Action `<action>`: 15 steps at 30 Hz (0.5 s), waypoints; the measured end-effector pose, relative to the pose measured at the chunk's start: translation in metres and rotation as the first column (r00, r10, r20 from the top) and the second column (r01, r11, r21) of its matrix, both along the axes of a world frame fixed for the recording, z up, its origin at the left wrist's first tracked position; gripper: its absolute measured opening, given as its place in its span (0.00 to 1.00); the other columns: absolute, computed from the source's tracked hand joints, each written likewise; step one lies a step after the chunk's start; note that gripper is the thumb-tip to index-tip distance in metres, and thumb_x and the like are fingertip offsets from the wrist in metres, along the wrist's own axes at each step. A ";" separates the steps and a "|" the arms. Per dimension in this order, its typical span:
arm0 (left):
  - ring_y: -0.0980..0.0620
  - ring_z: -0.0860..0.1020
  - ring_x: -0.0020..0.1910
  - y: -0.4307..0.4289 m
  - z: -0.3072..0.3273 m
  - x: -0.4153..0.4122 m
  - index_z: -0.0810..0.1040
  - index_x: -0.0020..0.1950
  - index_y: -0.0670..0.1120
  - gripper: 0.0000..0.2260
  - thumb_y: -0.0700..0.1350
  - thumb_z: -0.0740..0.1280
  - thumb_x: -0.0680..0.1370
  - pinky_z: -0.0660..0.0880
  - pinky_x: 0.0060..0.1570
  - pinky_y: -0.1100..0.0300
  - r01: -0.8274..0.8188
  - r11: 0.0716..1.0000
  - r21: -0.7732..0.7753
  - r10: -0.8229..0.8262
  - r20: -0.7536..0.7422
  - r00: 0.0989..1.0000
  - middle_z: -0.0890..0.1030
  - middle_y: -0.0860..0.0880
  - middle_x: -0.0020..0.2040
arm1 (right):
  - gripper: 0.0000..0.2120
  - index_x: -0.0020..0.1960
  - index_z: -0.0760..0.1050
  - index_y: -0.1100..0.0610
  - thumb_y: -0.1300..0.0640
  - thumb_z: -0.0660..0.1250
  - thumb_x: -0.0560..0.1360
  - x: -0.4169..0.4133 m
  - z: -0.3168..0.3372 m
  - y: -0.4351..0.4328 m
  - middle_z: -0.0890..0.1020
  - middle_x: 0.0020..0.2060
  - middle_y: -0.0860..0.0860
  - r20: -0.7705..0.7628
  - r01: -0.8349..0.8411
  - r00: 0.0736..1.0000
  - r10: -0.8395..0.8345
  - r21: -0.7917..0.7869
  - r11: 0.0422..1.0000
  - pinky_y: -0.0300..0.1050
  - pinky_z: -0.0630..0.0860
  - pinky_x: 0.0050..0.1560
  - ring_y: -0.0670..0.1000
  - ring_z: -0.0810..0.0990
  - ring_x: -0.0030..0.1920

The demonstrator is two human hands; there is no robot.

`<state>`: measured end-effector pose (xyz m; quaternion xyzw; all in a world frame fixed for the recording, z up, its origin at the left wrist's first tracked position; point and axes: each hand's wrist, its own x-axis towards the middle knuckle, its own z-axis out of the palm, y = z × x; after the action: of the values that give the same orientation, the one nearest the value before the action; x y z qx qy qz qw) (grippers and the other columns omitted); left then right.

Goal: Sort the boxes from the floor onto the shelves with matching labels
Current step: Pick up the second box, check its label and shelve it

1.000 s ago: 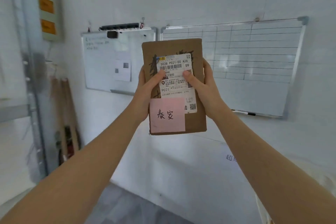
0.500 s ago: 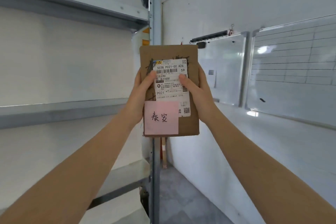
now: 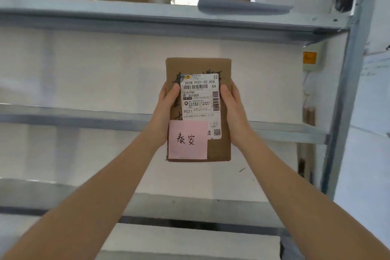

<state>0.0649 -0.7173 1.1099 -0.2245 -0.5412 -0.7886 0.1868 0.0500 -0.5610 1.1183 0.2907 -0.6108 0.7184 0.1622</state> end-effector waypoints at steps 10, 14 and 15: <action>0.51 0.82 0.46 -0.221 -0.007 0.089 0.62 0.71 0.45 0.23 0.51 0.59 0.79 0.81 0.40 0.59 -0.358 0.933 -0.045 0.359 0.018 0.933 0.81 0.47 0.52 | 0.23 0.74 0.60 0.48 0.47 0.57 0.80 0.037 -0.010 -0.237 0.79 0.61 0.51 -0.005 -0.318 0.948 0.318 -0.007 0.948 0.38 0.76 0.49 0.46 0.79 0.56; 0.46 0.81 0.52 -0.285 -0.012 0.128 0.63 0.72 0.46 0.27 0.54 0.62 0.76 0.80 0.43 0.56 -0.425 0.904 -0.052 0.427 0.042 0.903 0.79 0.43 0.59 | 0.23 0.74 0.59 0.48 0.47 0.56 0.80 0.060 -0.016 -0.306 0.78 0.63 0.52 0.004 -0.430 0.903 0.430 0.001 0.903 0.40 0.76 0.50 0.48 0.79 0.58; 0.47 0.82 0.51 -0.297 -0.013 0.137 0.62 0.72 0.45 0.26 0.53 0.61 0.77 0.80 0.42 0.56 -0.447 0.893 -0.045 0.449 0.038 0.893 0.79 0.43 0.58 | 0.24 0.74 0.59 0.48 0.47 0.56 0.80 0.065 -0.016 -0.320 0.78 0.63 0.52 0.009 -0.452 0.892 0.452 0.011 0.892 0.39 0.77 0.49 0.48 0.80 0.58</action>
<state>0.2024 -1.0145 1.0965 -0.0786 -0.5964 -0.7197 0.3465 0.1155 -0.8813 1.1019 0.4231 -0.5317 0.7335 -0.0128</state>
